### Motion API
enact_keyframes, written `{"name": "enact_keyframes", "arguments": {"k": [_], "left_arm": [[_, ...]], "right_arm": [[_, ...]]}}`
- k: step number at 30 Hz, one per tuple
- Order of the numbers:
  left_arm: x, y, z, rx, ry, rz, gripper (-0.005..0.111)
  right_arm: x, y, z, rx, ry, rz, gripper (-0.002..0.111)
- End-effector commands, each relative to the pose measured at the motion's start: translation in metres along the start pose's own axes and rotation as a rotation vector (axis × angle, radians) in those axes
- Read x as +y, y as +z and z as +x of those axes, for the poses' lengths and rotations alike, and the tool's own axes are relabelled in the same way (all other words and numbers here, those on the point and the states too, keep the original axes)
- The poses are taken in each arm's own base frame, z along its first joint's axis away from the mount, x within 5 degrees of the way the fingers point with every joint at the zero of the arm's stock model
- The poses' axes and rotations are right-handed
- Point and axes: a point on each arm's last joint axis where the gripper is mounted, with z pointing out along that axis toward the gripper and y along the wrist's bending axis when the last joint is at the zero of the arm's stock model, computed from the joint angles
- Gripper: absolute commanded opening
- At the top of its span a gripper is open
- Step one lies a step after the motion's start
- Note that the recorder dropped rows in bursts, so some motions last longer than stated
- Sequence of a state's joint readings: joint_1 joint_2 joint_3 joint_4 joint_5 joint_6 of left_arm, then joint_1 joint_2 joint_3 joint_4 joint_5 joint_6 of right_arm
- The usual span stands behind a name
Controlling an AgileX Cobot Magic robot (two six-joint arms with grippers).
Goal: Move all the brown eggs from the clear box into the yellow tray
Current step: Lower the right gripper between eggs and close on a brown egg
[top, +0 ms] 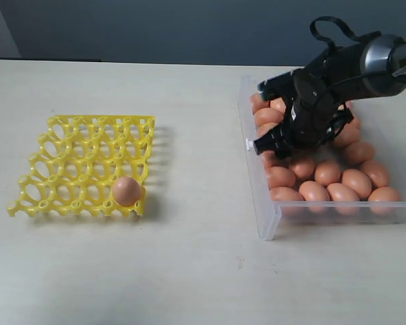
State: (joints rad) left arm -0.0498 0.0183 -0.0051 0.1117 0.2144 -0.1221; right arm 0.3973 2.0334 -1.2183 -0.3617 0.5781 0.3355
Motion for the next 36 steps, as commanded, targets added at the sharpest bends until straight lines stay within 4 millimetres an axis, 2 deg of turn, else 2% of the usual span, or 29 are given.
{"name": "enact_keyframes", "arguments": {"k": [1,7,9,10,11,19,22,25,27,33,36], "left_arm": [[0.0,0.001,0.001,0.005,0.001,0.002,0.012],[0.0,0.001,0.001,0.005,0.001,0.002,0.012],[0.0,0.001,0.001,0.005,0.001,0.002,0.012],[0.0,0.001,0.001,0.005,0.001,0.002,0.012],[0.0,0.001,0.001,0.005,0.001,0.002,0.012],[0.0,0.001,0.001,0.005,0.001,0.002,0.012],[0.0,0.001,0.001,0.005,0.001,0.002,0.012],[0.0,0.001,0.001,0.005,0.001,0.002,0.012],[0.0,0.001,0.001,0.005,0.001,0.002,0.012],[0.0,0.001,0.001,0.005,0.001,0.002,0.012],[0.0,0.001,0.001,0.005,0.001,0.002,0.012]], "right_arm": [[0.005,0.023,0.02,0.134,0.011,-0.008,0.062],[0.006,0.023,0.018,0.115,0.008,-0.014,0.041],[0.006,0.022,0.018,0.117,-0.001,-0.012,0.025],[0.005,0.021,0.018,0.123,-0.004,-0.008,0.009],[0.004,0.018,0.018,0.121,-0.007,-0.004,0.0],[-0.005,-0.032,0.008,0.04,0.048,-0.014,0.0],[-0.008,-0.042,0.008,0.041,0.049,-0.005,0.0],[-0.007,-0.044,0.01,0.057,0.066,-0.014,0.001],[-0.006,-0.043,0.013,0.091,0.08,-0.019,0.008],[-0.005,-0.04,0.015,0.112,0.083,-0.02,0.049],[-0.004,-0.04,0.014,0.106,0.097,-0.034,0.049]]}}
